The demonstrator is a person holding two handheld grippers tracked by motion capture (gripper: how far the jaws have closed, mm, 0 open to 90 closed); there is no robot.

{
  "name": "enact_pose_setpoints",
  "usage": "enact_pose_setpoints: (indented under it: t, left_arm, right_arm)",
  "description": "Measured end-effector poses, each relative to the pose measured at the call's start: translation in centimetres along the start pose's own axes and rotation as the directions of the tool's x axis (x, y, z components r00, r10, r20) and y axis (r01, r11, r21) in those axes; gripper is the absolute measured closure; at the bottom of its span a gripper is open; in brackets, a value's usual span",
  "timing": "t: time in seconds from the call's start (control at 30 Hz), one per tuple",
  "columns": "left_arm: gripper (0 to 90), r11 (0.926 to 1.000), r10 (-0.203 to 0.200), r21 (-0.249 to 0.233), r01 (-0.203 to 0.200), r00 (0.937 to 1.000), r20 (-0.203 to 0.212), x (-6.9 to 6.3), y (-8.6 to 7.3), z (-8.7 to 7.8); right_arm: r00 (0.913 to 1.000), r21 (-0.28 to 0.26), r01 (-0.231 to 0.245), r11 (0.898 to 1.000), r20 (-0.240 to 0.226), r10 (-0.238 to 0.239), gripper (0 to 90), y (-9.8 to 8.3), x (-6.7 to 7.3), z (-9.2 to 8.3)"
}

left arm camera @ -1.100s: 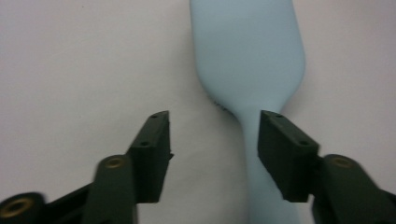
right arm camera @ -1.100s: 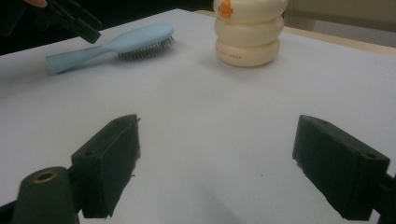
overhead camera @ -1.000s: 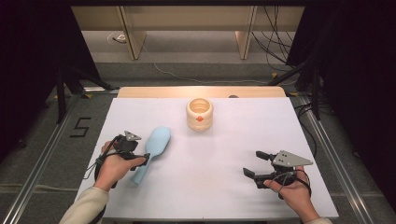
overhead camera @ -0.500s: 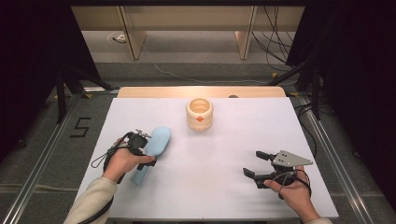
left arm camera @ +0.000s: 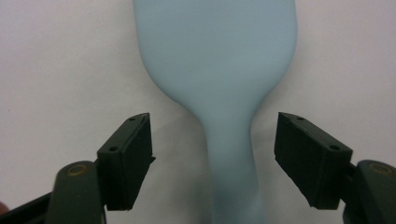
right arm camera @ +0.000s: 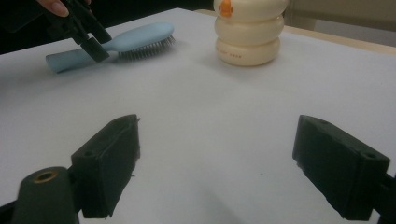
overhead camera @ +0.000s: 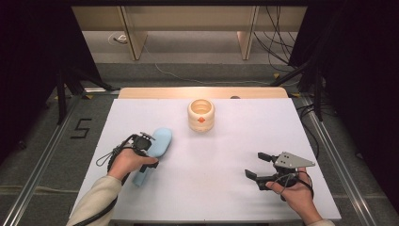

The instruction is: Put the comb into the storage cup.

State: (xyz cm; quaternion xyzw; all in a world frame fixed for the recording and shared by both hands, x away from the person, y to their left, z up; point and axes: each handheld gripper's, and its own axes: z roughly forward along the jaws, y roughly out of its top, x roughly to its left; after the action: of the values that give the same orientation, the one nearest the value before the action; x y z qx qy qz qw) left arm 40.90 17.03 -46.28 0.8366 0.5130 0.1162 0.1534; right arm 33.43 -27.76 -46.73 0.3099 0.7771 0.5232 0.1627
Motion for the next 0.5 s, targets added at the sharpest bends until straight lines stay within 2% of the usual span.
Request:
enact_pose_setpoints:
  t: [0.5]
  left_arm:
    - [31.8, 0.9993, -0.02, 0.033, 0.019, 0.9998, 0.008, -0.1, 0.18, 0.48]
  right_arm:
    - [1.0, -0.003, 0.0, 1.0, 0.0, 0.0, 16.0, 0.02, -0.02, -0.02]
